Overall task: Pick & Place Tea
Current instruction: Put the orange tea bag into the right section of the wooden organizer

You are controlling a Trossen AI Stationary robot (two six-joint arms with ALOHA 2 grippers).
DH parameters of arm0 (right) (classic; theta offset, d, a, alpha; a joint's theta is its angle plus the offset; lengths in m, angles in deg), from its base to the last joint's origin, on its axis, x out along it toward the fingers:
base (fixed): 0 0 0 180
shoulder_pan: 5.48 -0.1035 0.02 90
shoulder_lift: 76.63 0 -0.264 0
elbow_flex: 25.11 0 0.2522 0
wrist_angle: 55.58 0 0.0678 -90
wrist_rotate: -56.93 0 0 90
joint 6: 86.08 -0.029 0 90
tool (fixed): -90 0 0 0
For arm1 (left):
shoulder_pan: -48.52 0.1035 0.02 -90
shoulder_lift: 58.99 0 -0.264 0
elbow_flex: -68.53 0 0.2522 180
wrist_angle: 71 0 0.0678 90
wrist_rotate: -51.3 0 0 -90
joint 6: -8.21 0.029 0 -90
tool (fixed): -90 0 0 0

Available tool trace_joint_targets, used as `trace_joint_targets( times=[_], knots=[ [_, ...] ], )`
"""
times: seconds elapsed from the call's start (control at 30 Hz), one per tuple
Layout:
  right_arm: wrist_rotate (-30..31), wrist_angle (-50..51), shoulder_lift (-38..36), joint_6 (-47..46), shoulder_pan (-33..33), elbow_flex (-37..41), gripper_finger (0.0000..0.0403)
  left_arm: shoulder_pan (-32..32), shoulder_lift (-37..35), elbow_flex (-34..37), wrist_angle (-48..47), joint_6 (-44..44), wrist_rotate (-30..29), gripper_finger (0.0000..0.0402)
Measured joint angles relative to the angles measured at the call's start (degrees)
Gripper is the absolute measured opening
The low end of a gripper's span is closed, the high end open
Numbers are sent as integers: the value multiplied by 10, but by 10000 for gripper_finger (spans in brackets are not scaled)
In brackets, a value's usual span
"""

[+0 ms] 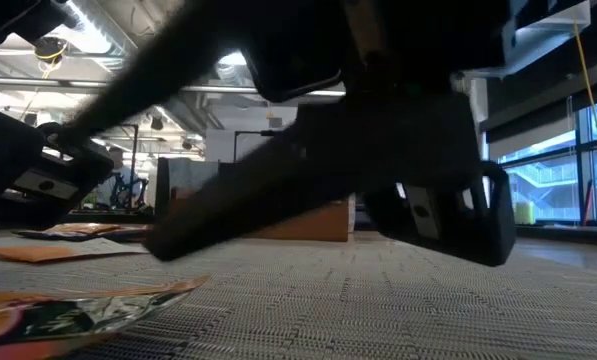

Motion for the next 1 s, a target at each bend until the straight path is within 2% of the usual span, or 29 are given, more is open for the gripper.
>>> trace_joint_targets(
  times=[0.2,0.43,0.6,0.8,0.9,1.0],
  knots=[
    [-43,-4,0,16,0,0,115,0,0,0,-2,0,-2,127],
    [-44,-3,0,16,11,0,133,0,1,1,-3,1,-6,127],
    [-78,26,0,-10,23,0,168,0,1,1,-2,1,-7,127],
    [-64,29,0,-13,25,0,233,0,1,1,-3,1,-10,127],
    [-42,24,0,-15,24,0,249,0,2,2,-3,1,-20,127],
    [-29,35,0,-57,25,0,252,1,2,2,-3,1,-23,127]
  ],
)
